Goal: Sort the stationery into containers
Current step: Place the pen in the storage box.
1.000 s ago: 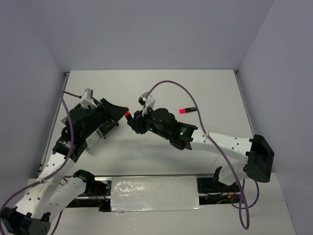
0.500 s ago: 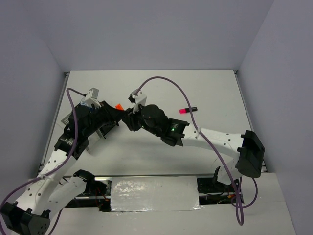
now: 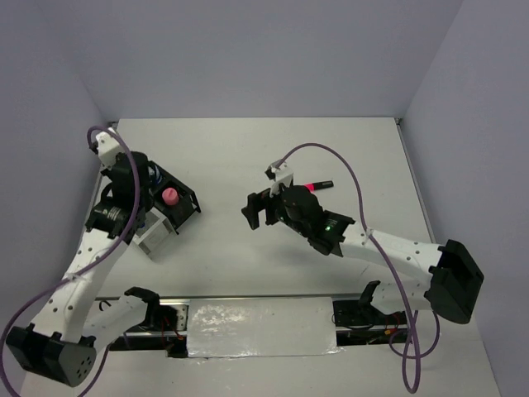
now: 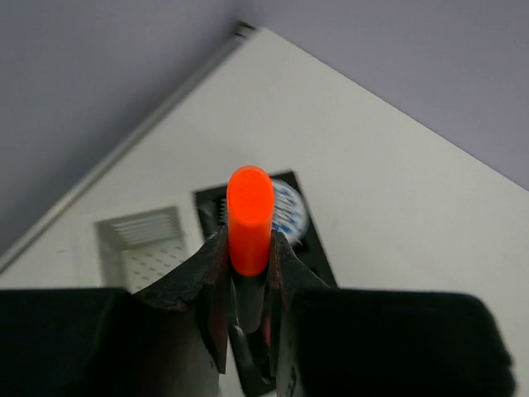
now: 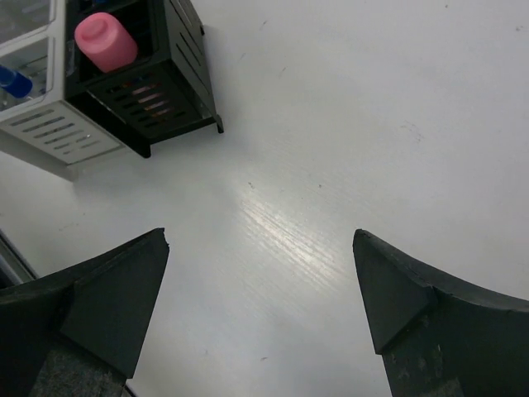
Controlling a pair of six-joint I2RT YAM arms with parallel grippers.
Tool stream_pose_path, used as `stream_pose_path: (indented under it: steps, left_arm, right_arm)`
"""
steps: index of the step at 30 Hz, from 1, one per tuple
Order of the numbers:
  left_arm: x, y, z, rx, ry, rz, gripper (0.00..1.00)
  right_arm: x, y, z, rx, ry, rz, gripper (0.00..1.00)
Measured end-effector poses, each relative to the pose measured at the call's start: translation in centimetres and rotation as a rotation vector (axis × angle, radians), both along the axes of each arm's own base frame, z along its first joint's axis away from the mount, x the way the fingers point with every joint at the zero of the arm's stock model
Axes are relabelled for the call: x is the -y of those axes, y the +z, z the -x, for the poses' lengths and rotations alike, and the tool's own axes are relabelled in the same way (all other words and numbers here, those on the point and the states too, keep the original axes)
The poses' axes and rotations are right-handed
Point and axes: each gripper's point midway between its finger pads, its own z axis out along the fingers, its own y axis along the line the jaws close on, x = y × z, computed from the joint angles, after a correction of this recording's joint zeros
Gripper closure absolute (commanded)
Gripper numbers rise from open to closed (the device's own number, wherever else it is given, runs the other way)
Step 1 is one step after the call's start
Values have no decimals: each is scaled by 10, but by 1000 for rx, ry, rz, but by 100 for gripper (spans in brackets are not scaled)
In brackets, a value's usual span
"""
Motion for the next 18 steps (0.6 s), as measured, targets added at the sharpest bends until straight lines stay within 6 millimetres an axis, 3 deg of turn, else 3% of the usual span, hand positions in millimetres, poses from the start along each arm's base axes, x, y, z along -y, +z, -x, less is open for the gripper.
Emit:
stream_pose_path:
  steps: [5,9,13,18]
  left_arm:
    - [-70,-15,-4,-90,323,-106,100]
    - [-102,-40,3,-162,467,-124,97]
    - [-114,-60,11,-174,505,-119,88]
    - [-113,-70,11,-163,500,-108,84]
  right_arm:
    - [17,16,10,43,-5,-42,0]
    - [40,22,13,70,-34,-69,0]
    - [57,32,14,99,-60,-94,0]
    - [61,45,18,127,-48,-122,0]
